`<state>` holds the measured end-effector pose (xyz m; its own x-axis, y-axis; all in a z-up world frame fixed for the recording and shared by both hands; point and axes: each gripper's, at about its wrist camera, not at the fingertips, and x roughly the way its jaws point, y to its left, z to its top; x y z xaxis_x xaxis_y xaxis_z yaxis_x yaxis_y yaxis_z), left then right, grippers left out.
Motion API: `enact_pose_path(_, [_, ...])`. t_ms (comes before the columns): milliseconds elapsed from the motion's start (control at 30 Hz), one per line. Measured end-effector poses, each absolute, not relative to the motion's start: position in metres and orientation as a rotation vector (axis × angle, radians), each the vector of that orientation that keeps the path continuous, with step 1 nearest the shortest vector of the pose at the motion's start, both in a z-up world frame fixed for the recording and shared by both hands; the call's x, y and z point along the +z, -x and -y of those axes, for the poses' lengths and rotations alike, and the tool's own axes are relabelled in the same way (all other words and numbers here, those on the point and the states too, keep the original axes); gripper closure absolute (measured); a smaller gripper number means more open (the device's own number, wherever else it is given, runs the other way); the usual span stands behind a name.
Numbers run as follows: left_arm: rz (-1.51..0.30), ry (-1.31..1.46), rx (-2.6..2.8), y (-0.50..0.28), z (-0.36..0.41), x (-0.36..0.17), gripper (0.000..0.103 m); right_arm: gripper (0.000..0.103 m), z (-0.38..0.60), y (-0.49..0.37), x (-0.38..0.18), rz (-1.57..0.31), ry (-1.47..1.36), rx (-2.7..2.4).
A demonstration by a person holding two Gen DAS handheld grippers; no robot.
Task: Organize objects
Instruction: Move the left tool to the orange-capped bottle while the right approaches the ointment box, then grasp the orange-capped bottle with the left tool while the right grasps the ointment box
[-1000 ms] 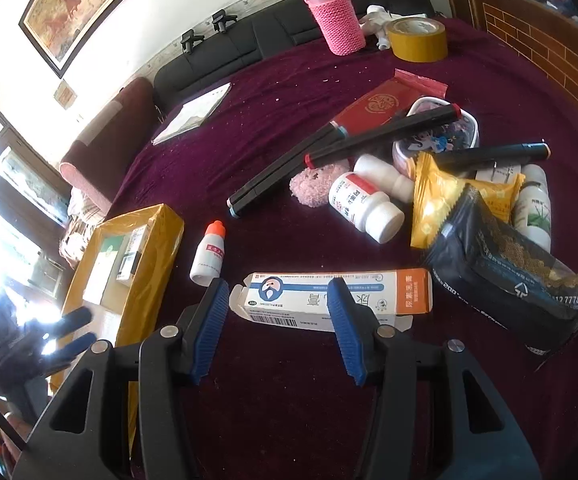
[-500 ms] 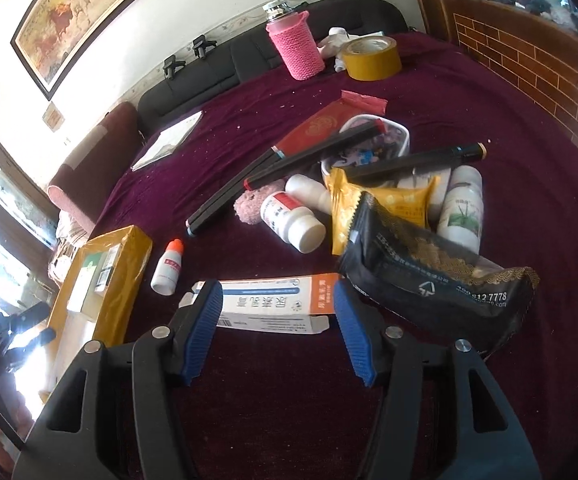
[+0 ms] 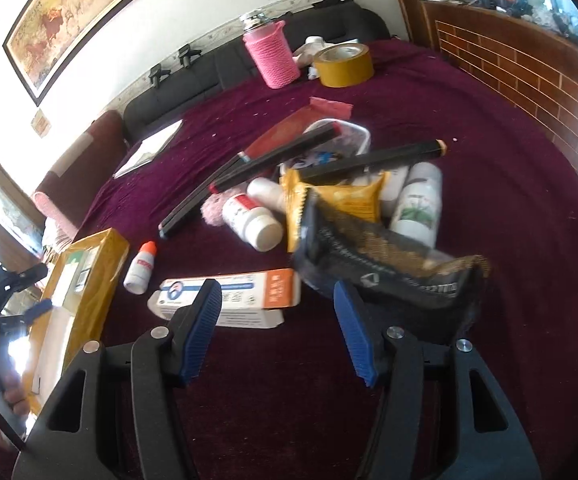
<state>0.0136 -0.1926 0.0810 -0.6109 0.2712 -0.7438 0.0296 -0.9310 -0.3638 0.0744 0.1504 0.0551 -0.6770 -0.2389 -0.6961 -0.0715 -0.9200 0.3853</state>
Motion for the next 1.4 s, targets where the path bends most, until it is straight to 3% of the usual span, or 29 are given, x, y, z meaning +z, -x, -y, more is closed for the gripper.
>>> enact_pose_path(267, [0.176,1.442,2.693,0.028,0.113,0.053,0.022,0.045,-0.145,-0.078,0.050,0.560,-1.234,-2.690])
enact_pose_path(500, [-0.013,1.498,2.725,0.047,0.094,0.032,0.023,0.045,-0.161,-0.084,0.053,0.585,-1.229,-2.705])
enact_pose_path(800, [0.023,1.101,2.847,-0.010,0.115,0.089,0.024,0.045,-0.163,-0.081,0.052,0.564,-1.221,-2.716])
enact_pose_path(1000, [-0.144,1.158,2.664,-0.005,0.081,0.068,0.026,0.045,-0.158,-0.077,0.046,0.569,-1.241,-2.681])
enact_pose_path(1067, [-0.126,1.196,2.666,0.002,0.077,0.061,0.026,0.045,-0.157,-0.079,0.045,0.561,-1.241,-2.682])
enact_pose_path(1133, [-0.100,1.281,2.637,0.014,0.076,0.050,0.032,0.045,-0.158,-0.081,0.044,0.564,-1.242,-2.681])
enact_pose_path(1200, [-0.068,1.376,2.586,0.028,0.076,0.037,0.056,0.045,-0.160,-0.081,0.043,0.576,-1.247,-2.681])
enact_pose_path(1267, [-0.041,1.457,2.558,0.037,0.078,0.026,0.073,0.045,-0.162,-0.081,0.043,0.586,-1.247,-2.683])
enact_pose_path(1400, [-0.068,1.491,2.588,0.045,0.071,0.014,0.073,0.045,-0.164,-0.081,0.043,0.594,-1.252,-2.686])
